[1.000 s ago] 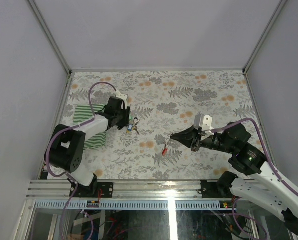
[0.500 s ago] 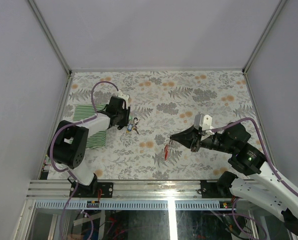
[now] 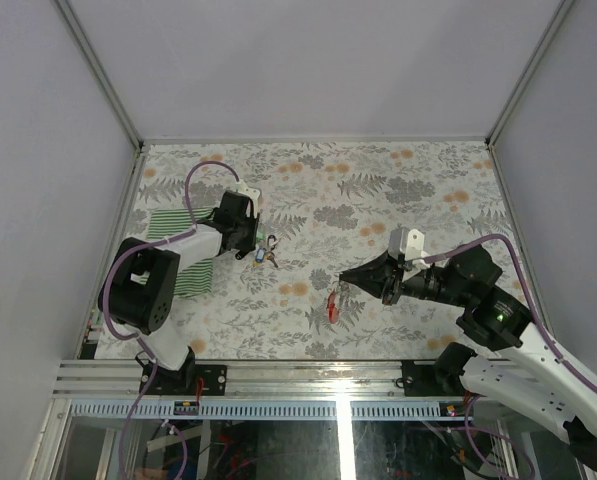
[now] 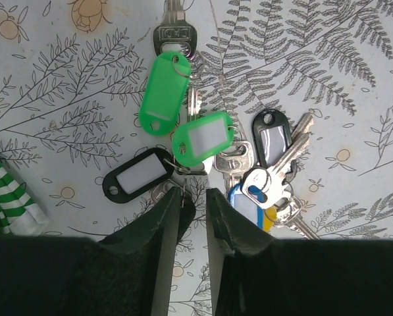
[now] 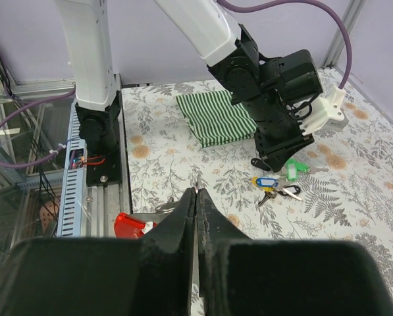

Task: Put the keys on the keyring

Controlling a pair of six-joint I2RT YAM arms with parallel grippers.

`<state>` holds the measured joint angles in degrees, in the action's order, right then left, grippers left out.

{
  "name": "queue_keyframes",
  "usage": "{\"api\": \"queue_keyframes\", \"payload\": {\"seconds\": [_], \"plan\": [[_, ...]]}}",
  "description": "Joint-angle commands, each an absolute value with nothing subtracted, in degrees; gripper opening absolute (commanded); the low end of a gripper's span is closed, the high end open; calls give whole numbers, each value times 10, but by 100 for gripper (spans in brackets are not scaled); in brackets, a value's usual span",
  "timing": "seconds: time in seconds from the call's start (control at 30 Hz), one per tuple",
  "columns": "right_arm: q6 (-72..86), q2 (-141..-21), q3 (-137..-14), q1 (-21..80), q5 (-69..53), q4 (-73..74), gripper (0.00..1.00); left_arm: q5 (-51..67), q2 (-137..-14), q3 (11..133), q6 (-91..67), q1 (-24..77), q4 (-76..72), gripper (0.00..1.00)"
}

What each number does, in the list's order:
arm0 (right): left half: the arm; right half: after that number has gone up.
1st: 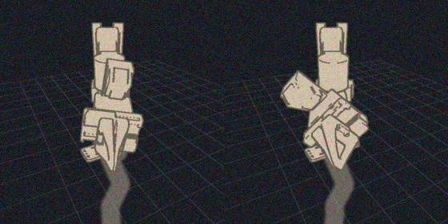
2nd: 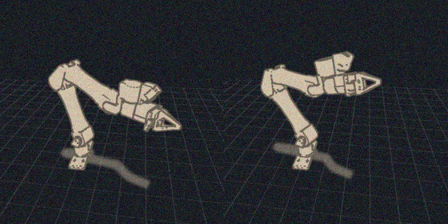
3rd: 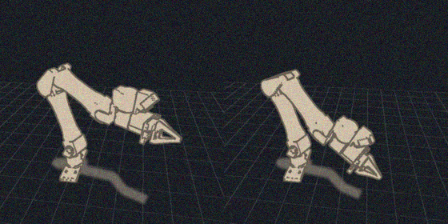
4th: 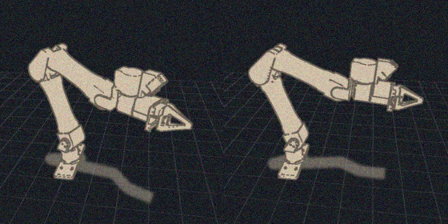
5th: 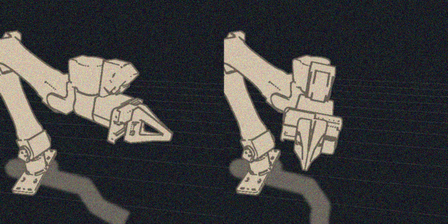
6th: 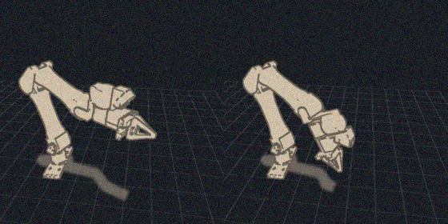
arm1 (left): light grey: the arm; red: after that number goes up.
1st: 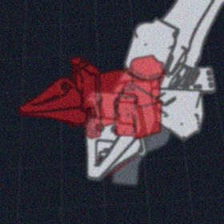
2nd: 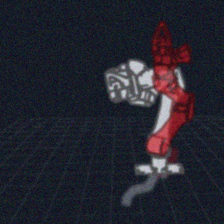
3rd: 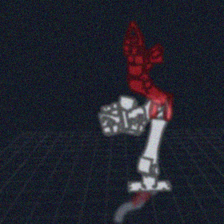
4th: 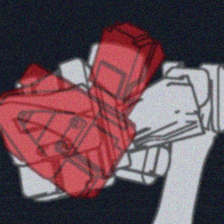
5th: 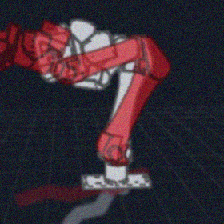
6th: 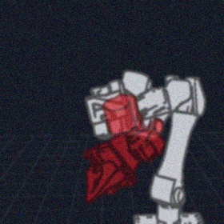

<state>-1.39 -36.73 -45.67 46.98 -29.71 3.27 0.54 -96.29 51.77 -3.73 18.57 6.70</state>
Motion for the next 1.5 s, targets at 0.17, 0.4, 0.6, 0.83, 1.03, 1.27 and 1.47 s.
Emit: {"api": "queue_keyframes", "payload": {"seconds": [0.17,0.4,0.6,0.83,1.03,1.27,1.47], "plan": [[0,-368,-461,473,-315,-17,0,-15,-978,538,-20,179,56,22],[1,-369,-461,473,-318,-17,0,-13,-977,540,-19,179,57,10],[2,-367,-462,473,-319,-18,0,-2,-970,539,-18,178,58,0],[-27,-362,-476,472,-308,3,0,43,-899,527,-5,179,77,0],[-47,-363,-483,473,-301,10,0,112,-791,494,22,181,91,0],[-80,-372,-512,473,-299,46,0,288,-652,484,92,184,105,0],[-72,-384,-519,473,-301,24,0,461,-574,500,128,185,78,0]]}}
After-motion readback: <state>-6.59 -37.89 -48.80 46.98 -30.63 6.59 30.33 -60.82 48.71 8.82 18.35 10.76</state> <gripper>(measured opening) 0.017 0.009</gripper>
